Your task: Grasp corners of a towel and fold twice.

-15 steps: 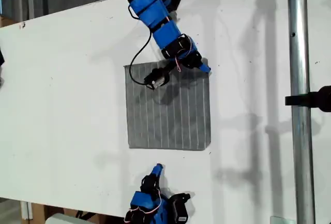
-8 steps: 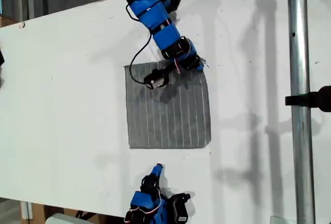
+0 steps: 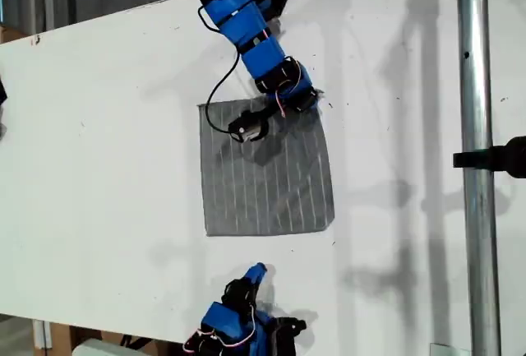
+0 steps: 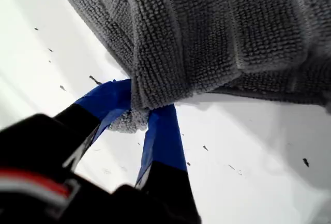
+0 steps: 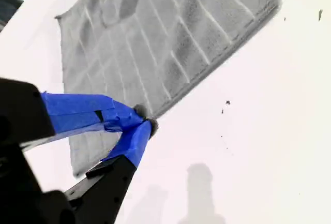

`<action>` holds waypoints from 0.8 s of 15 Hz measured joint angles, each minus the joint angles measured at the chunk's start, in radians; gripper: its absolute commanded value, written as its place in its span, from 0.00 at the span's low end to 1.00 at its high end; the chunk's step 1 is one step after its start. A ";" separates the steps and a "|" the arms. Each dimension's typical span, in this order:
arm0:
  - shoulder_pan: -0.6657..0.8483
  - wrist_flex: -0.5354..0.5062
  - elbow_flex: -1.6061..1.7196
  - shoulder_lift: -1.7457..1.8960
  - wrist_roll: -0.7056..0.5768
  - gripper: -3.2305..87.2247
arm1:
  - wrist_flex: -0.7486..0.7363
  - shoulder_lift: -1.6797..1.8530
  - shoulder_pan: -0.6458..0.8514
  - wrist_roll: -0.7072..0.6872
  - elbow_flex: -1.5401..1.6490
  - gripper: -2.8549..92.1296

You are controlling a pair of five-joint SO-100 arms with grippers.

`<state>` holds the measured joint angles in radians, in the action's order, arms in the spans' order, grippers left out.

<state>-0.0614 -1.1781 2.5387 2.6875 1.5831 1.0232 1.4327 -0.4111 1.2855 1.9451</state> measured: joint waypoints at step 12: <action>-0.268 -0.233 -1.098 -1.290 -0.276 0.41 | 0.002 -0.003 0.002 -0.006 -0.014 0.03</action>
<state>-0.3298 -1.4113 1.4404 1.3975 1.3070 1.0247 1.4297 -0.4096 1.2793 1.9313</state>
